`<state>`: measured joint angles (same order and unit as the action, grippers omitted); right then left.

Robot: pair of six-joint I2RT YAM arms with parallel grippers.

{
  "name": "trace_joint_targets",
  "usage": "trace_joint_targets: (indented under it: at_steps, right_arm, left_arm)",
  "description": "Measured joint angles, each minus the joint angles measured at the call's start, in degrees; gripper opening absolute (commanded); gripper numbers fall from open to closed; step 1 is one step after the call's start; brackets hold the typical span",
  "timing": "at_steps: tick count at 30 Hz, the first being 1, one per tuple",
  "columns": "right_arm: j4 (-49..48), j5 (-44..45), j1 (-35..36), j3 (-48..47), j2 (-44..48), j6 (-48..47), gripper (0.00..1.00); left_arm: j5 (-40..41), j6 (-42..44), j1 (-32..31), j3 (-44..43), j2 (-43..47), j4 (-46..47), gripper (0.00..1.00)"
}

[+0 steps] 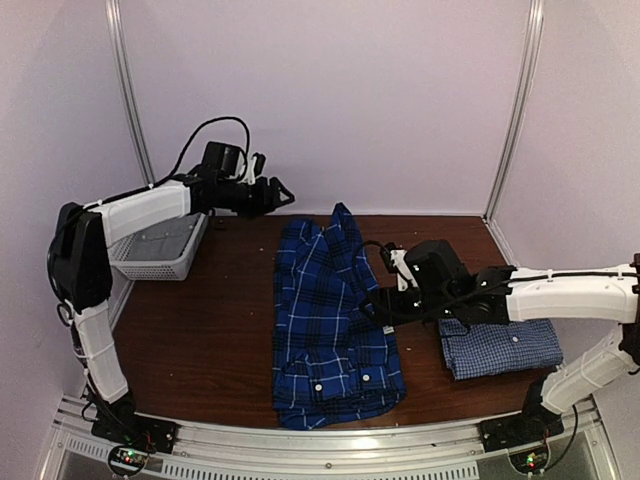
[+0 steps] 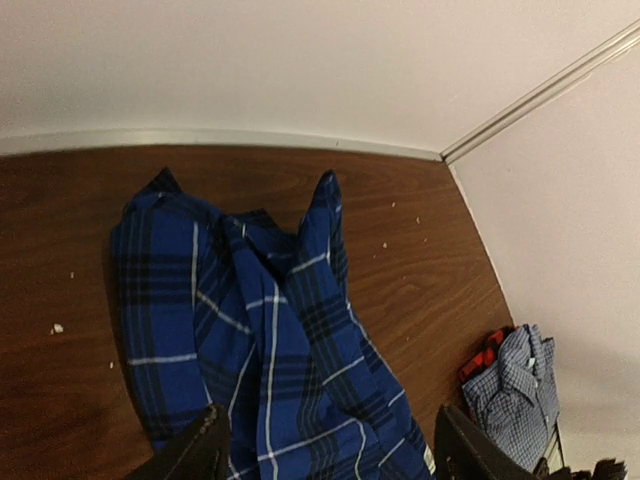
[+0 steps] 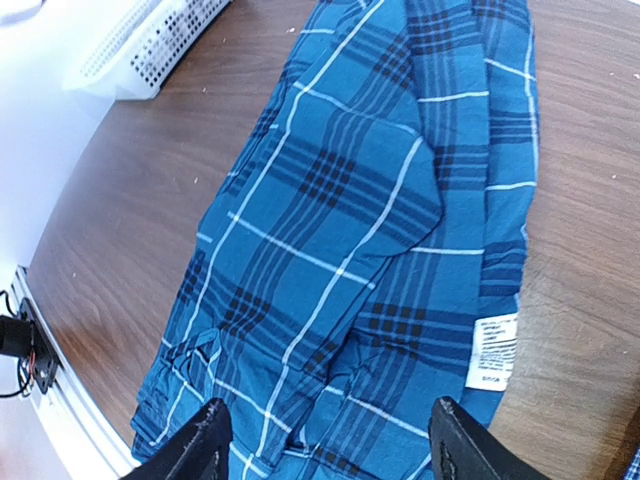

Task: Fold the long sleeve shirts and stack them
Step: Flatten out the crumpled shirt at the center of the board.

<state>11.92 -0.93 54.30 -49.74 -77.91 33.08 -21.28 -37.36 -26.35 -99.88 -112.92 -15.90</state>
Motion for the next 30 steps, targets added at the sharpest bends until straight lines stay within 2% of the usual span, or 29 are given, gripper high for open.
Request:
trace_joint_targets:
  at_steps: [6,13,22,30]
  right_arm:
    - [-2.62,-2.64,-3.93,2.84,0.76,0.39,0.68]
    - [-7.76,-8.57,-8.81,7.17,-0.59,1.68,0.67]
    - [-13.92,-14.29,-11.74,9.14,-5.25,3.37,0.63]
    - [-17.62,-16.96,-12.96,9.81,-9.09,4.72,0.58]
  left_arm:
    - [-0.31,-0.55,-2.91,22.97,9.55,2.62,0.7]
    - [-0.02,-4.09,-9.6,38.64,14.99,5.49,0.71]
    - [0.55,-9.42,-12.74,47.39,16.81,11.34,0.66]
    - [0.48,-10.67,-13.68,47.5,15.39,13.05,0.57]
